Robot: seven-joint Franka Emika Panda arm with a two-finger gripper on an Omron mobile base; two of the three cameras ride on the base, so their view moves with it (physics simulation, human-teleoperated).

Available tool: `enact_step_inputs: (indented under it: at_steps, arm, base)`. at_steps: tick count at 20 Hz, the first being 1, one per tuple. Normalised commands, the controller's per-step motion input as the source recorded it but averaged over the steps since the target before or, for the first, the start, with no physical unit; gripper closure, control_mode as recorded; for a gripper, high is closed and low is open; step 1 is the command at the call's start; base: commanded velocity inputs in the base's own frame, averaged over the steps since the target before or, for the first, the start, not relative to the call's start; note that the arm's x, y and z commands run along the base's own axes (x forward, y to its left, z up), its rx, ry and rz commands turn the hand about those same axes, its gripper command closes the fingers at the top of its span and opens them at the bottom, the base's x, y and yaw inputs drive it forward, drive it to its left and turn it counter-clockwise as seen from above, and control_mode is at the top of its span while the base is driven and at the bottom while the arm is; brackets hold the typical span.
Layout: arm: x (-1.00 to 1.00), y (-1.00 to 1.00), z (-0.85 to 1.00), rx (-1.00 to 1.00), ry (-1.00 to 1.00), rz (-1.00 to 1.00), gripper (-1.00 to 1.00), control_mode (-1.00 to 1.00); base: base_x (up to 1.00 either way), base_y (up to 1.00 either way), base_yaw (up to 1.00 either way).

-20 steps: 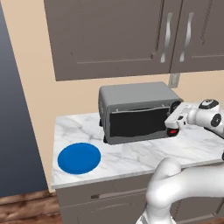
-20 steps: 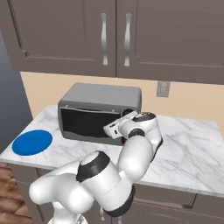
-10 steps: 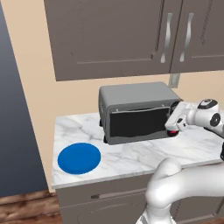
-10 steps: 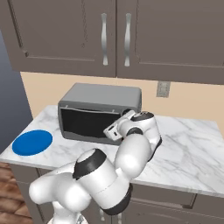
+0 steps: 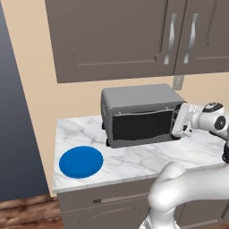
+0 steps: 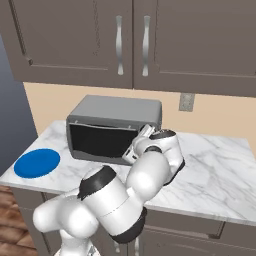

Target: Pull the toaster oven rack outwards. Pick up the baguette from the plate and place it on the toaster oven rack. Close the toaster oven door fully and set the temperature to the lowest setting.

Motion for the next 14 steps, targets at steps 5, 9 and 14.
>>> enact_step_inputs:
  at_steps: [5,9,14]
  arm:
    - [0.0,-0.84,-0.58,-0.35,0.26,0.56,1.0,-1.0]
    - [0.0,-0.84,-0.62,-0.36,0.27,0.56,1.0,-1.0]
    - [0.0,-0.96,-0.44,-0.31,0.15,0.55,1.0,-1.0]
  base:
    - [0.0,0.0,0.0]
    - [0.0,0.0,0.0]
    - [0.0,0.0,0.0]
